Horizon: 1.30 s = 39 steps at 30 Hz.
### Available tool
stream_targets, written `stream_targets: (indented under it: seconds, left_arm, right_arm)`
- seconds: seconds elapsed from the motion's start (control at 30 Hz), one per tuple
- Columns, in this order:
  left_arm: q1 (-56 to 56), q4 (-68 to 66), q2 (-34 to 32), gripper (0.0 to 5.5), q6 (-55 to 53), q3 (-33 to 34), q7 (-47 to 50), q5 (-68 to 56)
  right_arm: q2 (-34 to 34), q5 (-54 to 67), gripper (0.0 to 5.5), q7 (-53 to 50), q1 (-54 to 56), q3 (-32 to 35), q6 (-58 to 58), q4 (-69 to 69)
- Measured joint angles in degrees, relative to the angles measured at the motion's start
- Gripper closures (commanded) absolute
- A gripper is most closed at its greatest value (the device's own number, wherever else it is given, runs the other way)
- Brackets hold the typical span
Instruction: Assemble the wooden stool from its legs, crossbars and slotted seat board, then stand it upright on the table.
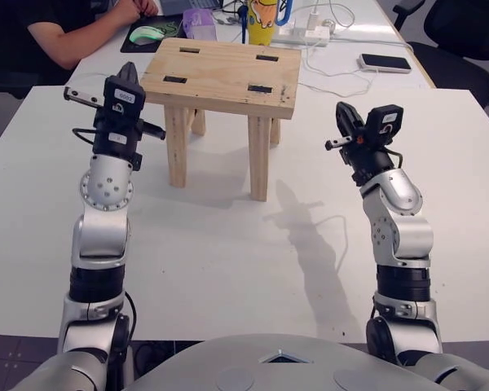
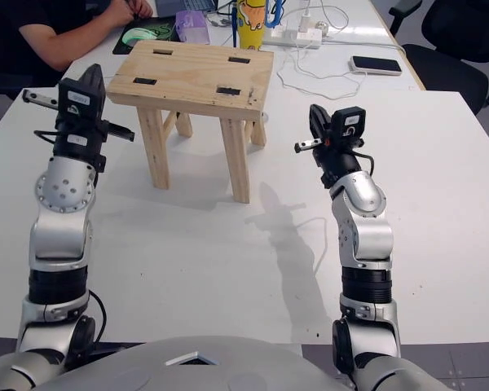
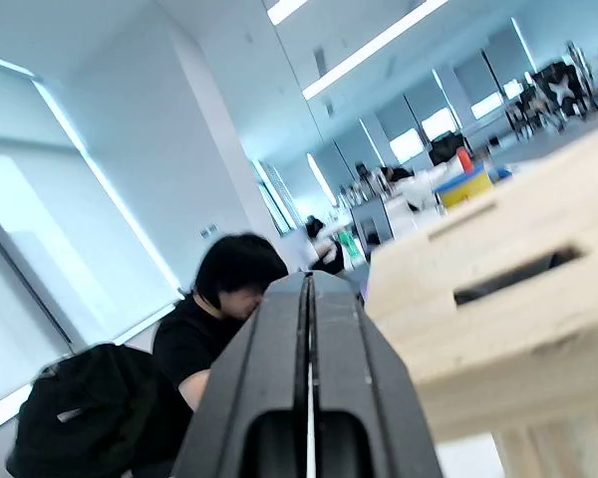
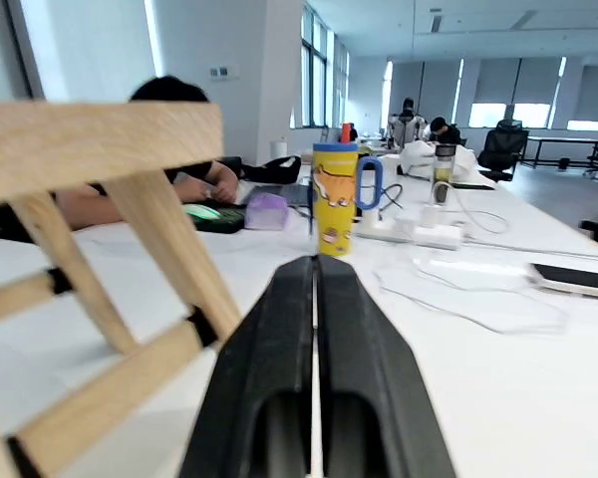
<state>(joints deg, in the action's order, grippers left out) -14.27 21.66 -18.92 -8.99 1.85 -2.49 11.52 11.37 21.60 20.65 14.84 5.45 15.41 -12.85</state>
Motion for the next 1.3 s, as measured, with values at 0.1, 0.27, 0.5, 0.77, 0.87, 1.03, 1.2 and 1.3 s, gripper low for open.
stream_targets:
  seconds: [0.1, 0.27, 0.5, 0.77, 0.87, 1.03, 1.2, 1.3]
  left_arm:
    - [2.41, 0.82, -0.03, 5.50, 5.50, 4.11, -5.68, -10.19]
    - [3.30, -1.16, -4.95, 5.50, 1.84, 12.53, -21.93, -33.10]
    - [1.08, -18.87, -16.59, 5.50, -5.45, 3.97, -51.59, -38.29]
    - [-15.82, -55.94, -17.17, 5.50, 3.36, -8.61, -65.97, -24.66]
    - [-24.51, -70.94, -17.08, 5.50, 11.52, -13.66, -66.29, -16.20]
    - [-35.92, -88.09, -14.95, 5.50, 22.10, -17.36, -61.84, -6.58]
    - [-39.70, -94.79, -9.71, 5.50, 26.09, -18.14, -55.55, -2.08]
    - [-39.79, -95.55, -8.69, 5.50, 27.29, -19.40, -52.47, 1.23]
  right_arm:
    - [-0.47, 13.35, 5.48, 5.67, -0.69, 0.83, 5.83, -4.87]
    - [3.41, 33.51, 5.48, 11.89, -4.51, 6.39, 17.84, -5.45]
    - [8.83, 28.94, 5.48, 25.76, -2.86, -3.16, 20.68, 3.56]
    - [3.42, 13.34, 5.48, 33.41, 9.35, -14.87, 11.28, 32.29]
    - [0.24, 4.59, 5.48, 29.37, 16.53, -17.04, 2.74, 47.46]
    - [-2.19, -5.31, 5.48, 18.84, 28.20, -15.40, -10.97, 68.99]
    - [-3.29, -8.49, 5.48, 18.50, 33.01, -12.59, -16.82, 76.69]
    - [-4.87, -8.90, 5.48, 22.47, 32.88, -12.04, -17.09, 77.02]
